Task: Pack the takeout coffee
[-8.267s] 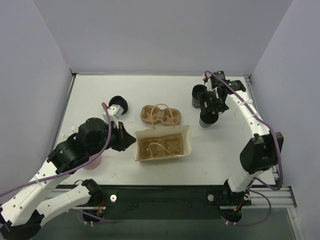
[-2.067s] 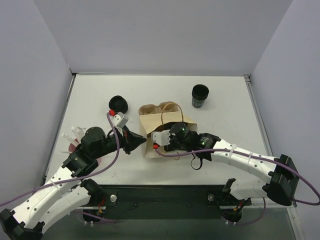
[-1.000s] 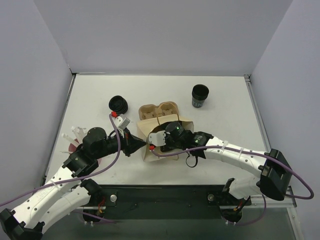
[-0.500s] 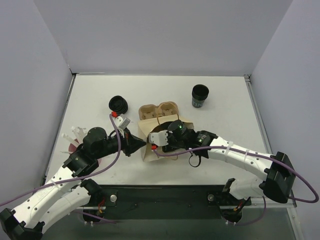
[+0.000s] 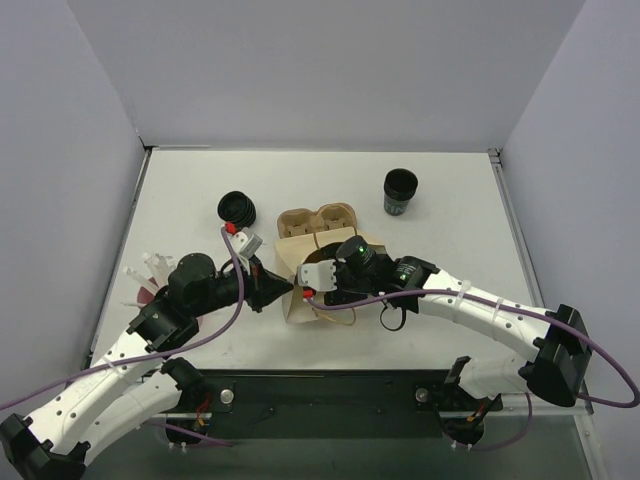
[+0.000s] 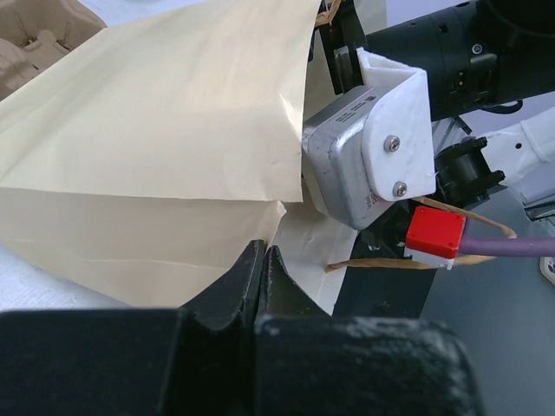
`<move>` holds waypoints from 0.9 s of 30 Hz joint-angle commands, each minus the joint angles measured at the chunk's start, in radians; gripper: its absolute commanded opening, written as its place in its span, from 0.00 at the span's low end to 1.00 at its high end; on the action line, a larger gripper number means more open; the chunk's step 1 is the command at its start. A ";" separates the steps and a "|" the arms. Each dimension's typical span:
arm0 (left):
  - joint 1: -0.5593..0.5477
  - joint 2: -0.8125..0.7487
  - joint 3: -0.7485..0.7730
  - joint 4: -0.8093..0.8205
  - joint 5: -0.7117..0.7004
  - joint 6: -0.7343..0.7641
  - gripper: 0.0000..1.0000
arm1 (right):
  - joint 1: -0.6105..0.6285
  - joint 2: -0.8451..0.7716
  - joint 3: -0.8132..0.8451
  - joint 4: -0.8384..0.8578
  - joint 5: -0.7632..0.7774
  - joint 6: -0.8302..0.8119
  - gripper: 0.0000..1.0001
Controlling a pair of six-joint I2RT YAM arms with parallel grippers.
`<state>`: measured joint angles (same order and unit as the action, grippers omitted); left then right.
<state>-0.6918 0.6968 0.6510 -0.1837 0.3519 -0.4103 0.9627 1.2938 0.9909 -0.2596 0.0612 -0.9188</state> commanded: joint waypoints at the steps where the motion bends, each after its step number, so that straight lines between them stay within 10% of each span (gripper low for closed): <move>1: 0.003 0.001 -0.001 0.039 0.010 -0.004 0.00 | -0.002 0.001 0.031 -0.017 -0.031 0.020 0.39; 27: 0.002 -0.016 -0.007 0.023 0.007 -0.039 0.00 | 0.051 0.032 -0.107 0.224 0.161 0.012 0.37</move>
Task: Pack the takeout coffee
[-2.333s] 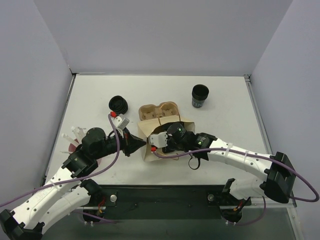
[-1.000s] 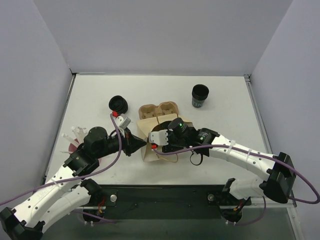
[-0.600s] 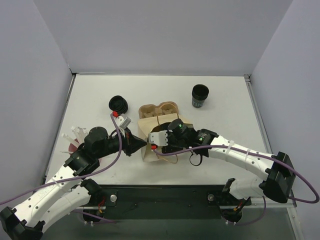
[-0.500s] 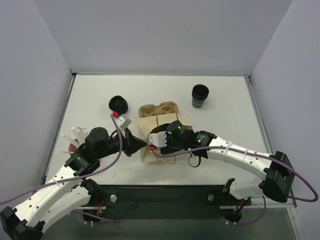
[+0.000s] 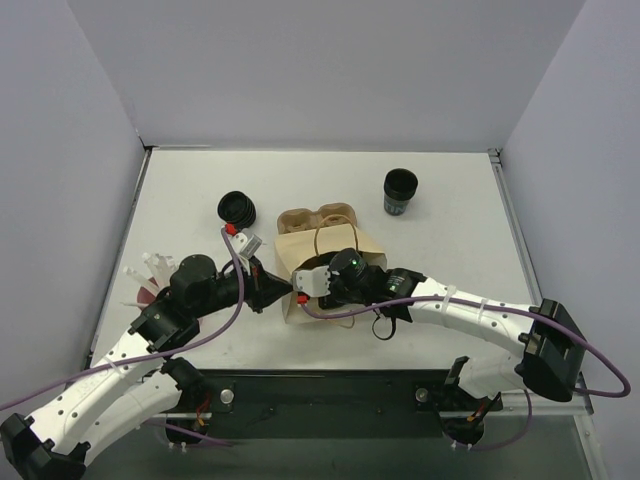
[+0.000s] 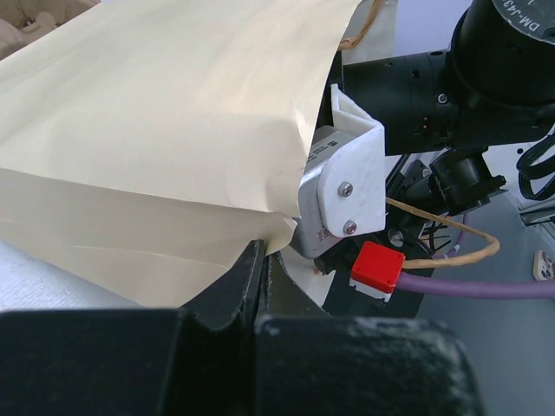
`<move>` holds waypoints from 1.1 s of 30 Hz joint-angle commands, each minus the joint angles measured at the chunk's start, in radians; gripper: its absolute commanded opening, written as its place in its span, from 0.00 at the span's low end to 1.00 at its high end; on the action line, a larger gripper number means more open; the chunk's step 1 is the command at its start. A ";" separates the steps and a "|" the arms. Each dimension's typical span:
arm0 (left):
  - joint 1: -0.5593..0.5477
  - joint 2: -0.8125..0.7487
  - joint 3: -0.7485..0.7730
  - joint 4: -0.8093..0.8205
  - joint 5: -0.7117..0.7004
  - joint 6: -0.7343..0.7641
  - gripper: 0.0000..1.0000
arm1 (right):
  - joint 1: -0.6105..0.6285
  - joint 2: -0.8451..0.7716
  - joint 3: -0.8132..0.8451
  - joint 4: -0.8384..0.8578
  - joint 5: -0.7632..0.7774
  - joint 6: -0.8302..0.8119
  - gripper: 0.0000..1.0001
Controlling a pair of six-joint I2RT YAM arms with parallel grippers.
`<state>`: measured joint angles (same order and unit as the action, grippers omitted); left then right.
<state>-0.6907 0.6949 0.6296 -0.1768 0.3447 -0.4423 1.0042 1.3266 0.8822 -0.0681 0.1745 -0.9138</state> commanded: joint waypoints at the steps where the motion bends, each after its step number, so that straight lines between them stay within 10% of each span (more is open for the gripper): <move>1: 0.002 -0.014 0.016 0.011 0.013 -0.001 0.00 | 0.010 -0.004 0.009 0.031 0.052 0.006 0.37; 33: 0.002 -0.009 0.013 0.005 0.019 0.027 0.00 | -0.045 0.054 0.008 0.099 0.025 0.012 0.37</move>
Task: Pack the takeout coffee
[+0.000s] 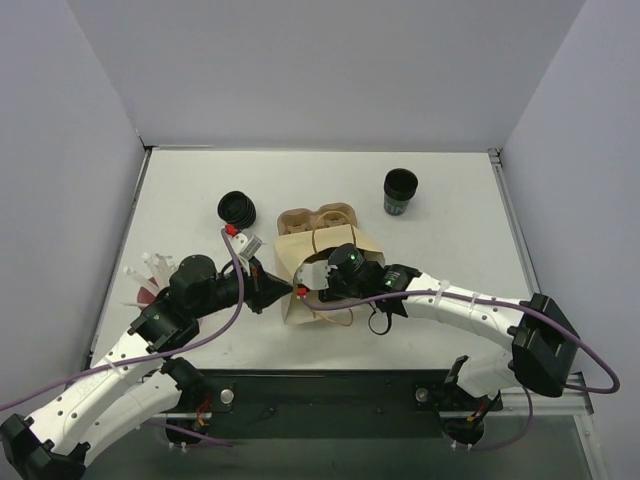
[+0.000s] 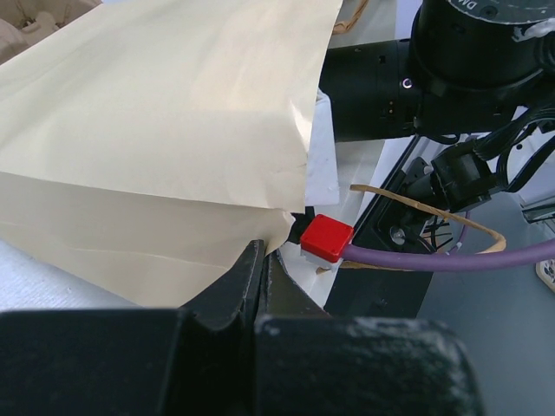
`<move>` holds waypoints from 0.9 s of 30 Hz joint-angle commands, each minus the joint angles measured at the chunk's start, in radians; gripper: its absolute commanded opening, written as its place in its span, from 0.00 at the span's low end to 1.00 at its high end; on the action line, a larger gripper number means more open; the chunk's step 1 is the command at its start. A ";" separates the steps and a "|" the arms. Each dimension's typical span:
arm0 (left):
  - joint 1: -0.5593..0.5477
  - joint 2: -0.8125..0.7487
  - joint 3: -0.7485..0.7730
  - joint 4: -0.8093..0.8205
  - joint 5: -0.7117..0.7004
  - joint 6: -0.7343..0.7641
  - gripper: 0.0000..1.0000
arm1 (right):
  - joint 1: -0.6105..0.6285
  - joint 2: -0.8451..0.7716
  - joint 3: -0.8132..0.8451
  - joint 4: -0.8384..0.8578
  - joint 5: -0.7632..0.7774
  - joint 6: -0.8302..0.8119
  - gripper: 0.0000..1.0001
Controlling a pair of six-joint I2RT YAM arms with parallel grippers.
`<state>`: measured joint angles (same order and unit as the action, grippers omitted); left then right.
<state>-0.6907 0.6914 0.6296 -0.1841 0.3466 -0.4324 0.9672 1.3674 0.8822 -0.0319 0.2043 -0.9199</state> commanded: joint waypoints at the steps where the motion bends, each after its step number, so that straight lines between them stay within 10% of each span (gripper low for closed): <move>1: 0.002 -0.006 0.012 0.009 0.017 0.017 0.00 | -0.010 0.016 0.008 0.076 -0.005 0.023 0.37; 27: 0.002 -0.027 0.007 -0.011 0.002 0.007 0.00 | -0.036 0.056 -0.063 0.151 0.017 0.131 0.43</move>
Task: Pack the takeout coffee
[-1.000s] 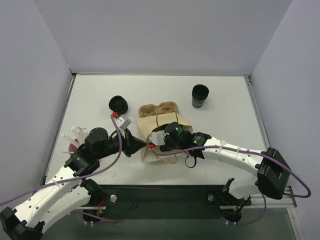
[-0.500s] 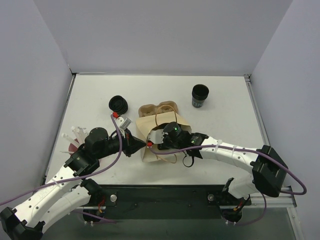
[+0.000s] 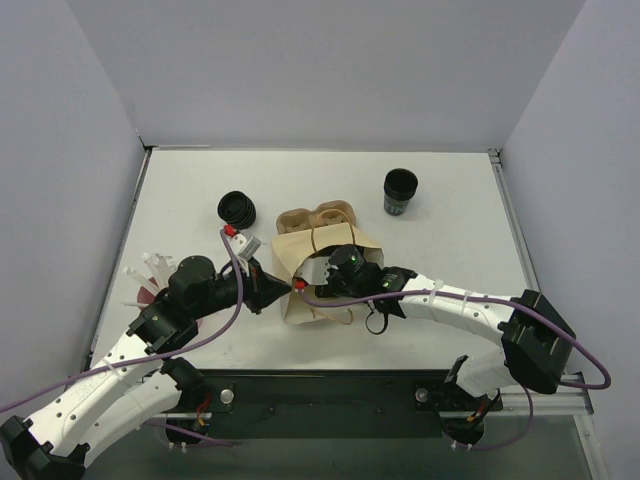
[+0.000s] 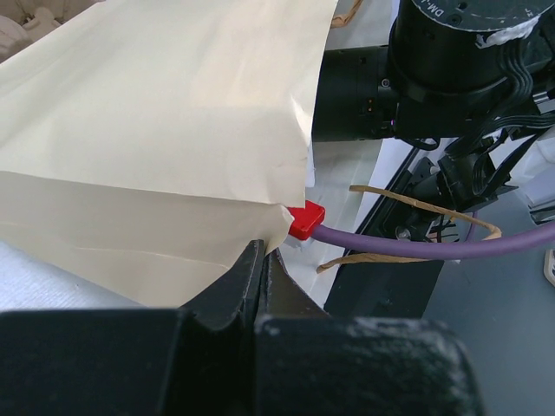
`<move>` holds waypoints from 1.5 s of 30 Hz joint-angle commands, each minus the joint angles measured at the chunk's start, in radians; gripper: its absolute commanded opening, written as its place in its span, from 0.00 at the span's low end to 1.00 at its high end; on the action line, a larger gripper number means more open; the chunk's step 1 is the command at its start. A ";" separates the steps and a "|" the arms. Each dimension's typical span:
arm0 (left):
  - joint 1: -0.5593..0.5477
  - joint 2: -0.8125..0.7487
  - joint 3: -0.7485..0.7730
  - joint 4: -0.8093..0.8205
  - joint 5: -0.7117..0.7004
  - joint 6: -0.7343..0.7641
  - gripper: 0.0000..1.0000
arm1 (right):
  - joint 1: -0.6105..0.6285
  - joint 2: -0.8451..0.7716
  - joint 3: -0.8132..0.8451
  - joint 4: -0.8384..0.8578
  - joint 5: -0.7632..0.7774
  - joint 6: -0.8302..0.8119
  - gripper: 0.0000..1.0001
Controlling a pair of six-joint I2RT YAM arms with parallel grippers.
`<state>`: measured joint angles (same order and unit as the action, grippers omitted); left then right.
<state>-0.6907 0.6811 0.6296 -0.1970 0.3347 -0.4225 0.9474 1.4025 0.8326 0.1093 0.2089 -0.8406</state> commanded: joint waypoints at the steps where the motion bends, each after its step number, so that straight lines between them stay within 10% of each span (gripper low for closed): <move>1: 0.002 -0.017 0.010 0.002 0.015 -0.004 0.00 | -0.016 0.021 -0.013 0.010 0.012 0.054 0.43; 20: 0.002 -0.002 0.013 0.019 0.017 -0.013 0.00 | -0.035 0.066 -0.006 0.052 0.040 0.121 0.51; 45: 0.002 0.072 0.117 -0.018 -0.008 0.008 0.00 | -0.041 -0.039 0.143 -0.200 -0.005 0.166 0.86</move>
<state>-0.6899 0.7502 0.6899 -0.2005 0.3180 -0.4328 0.9157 1.4105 0.8993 -0.0292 0.2134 -0.7185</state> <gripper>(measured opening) 0.022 0.850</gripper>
